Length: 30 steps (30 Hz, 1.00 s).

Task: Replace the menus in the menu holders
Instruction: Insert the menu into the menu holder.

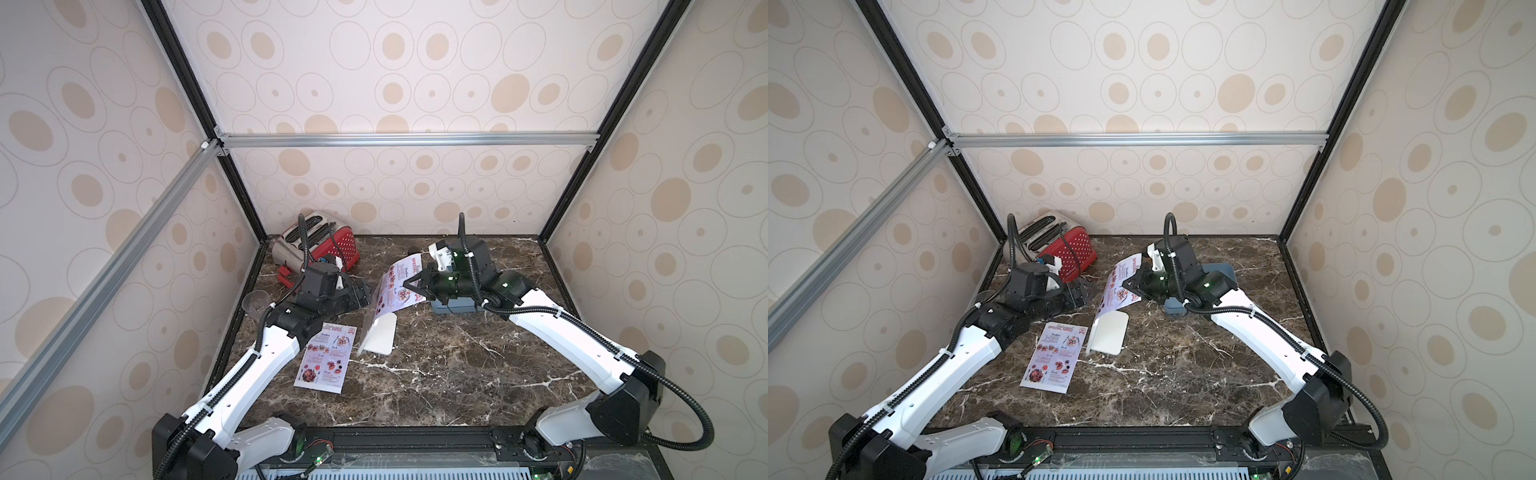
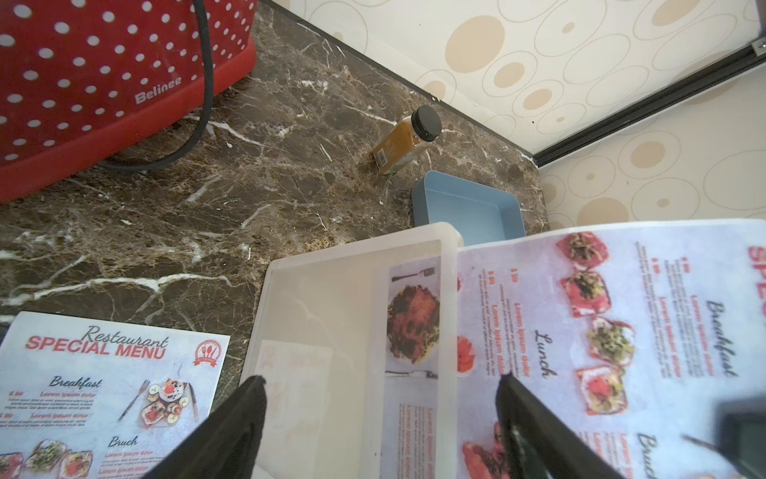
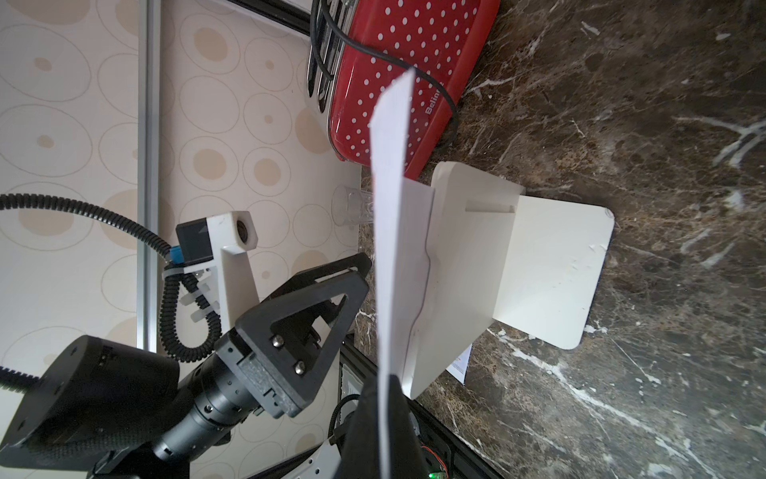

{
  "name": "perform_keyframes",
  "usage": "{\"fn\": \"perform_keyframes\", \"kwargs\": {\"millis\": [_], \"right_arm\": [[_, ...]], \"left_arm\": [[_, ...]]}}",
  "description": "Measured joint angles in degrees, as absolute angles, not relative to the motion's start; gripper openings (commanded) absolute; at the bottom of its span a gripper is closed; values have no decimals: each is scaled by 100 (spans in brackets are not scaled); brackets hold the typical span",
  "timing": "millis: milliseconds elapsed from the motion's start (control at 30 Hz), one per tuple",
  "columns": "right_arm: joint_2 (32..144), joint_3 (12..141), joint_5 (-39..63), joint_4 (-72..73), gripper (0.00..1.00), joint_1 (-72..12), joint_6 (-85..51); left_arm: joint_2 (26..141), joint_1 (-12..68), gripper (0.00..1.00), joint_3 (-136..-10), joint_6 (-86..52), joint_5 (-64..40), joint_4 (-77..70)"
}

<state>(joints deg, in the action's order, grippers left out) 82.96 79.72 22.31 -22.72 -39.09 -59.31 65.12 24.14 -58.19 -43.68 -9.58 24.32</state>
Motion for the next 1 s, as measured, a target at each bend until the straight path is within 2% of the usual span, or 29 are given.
{"fn": "perform_keyframes", "kwargs": {"millis": [267,433,533,767,1000], "right_arm": [[8685,8128,2276,-2279,10,-3990,-5927],[8971,8353,2383,-2397,30,-4038,-5846],[8989,8486,2405,-2497,36,-4049,-5795],[9006,8871,2416,-2805,34,-4049,-5568],[9336,9349,2418,-3142,19,-4066,-5374]], "left_arm": [[6486,2414,84,-6104,-4375,-637,2727],[6447,2414,84,-6208,-4410,-440,2950],[6427,2414,83,-6213,-4425,-366,3000],[6427,2414,82,-6213,-4442,-329,3105],[6416,2414,82,-6213,-4445,-325,3203]]}}
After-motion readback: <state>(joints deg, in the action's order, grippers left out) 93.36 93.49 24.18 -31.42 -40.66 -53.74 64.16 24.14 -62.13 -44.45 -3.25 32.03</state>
